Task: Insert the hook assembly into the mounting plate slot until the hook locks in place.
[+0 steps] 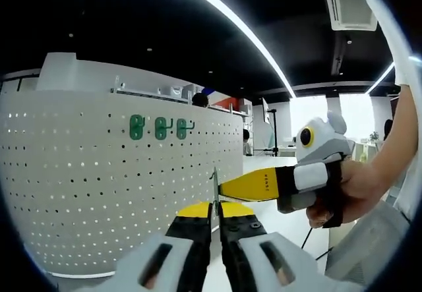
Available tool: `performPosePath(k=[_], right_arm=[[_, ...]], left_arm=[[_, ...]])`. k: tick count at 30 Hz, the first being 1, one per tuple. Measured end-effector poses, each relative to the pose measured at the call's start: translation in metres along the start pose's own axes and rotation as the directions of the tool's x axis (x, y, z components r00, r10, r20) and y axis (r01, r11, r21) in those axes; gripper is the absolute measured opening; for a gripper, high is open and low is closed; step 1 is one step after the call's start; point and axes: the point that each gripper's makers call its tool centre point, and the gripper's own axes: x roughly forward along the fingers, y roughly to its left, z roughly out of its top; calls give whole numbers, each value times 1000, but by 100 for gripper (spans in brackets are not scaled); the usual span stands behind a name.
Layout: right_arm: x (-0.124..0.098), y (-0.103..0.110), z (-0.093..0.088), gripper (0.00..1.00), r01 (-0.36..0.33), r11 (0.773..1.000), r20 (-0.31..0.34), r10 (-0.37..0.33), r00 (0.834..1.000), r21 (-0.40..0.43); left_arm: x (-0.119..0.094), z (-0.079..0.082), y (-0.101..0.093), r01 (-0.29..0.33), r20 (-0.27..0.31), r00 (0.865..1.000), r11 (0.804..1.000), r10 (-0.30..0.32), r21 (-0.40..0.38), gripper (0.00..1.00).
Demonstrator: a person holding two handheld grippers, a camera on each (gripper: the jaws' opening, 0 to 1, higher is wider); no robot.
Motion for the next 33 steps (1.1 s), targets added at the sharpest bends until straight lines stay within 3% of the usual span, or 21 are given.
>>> performPosePath(k=[6, 8, 11, 18, 22, 26, 31, 33], right_arm=[[-1, 0, 0, 0, -6, 1000, -4, 6, 1000, 14], [-2, 1, 0, 0, -8, 1000, -6, 8, 1000, 19], [-2, 0, -2, 0, -11, 1000, -13, 12, 1000, 22], [-4, 1, -3, 0, -15, 999, -11, 15, 1000, 29], [-4, 0, -2, 0, -12, 999, -9, 12, 1000, 33], [-4, 0, -1, 0, -12, 999, -8, 12, 1000, 36], [-4, 0, -1, 0, -9, 1000, -12, 9, 1000, 24], [-4, -1, 0, 0, 2, 1000, -20, -2, 1000, -20]], left_arm=[[1, -2, -1, 10, -14, 1000, 1000, -10, -8, 7], [2, -7, 2, -4, -50, 999, 1000, 3, -16, 16], [1, -4, 0, 10, -30, 999, 1000, -11, -22, 21], [3, -14, -3, 25, -78, 997, 1000, -25, -6, 42], [5, -15, -4, 24, -82, 996, 1000, -25, -14, 61], [7, -16, -6, 26, -82, 996, 1000, -26, -6, 74], [7, -17, -5, 18, -88, 996, 1000, -19, -6, 76], [6, -18, -4, 15, -91, 996, 1000, -15, -3, 76]])
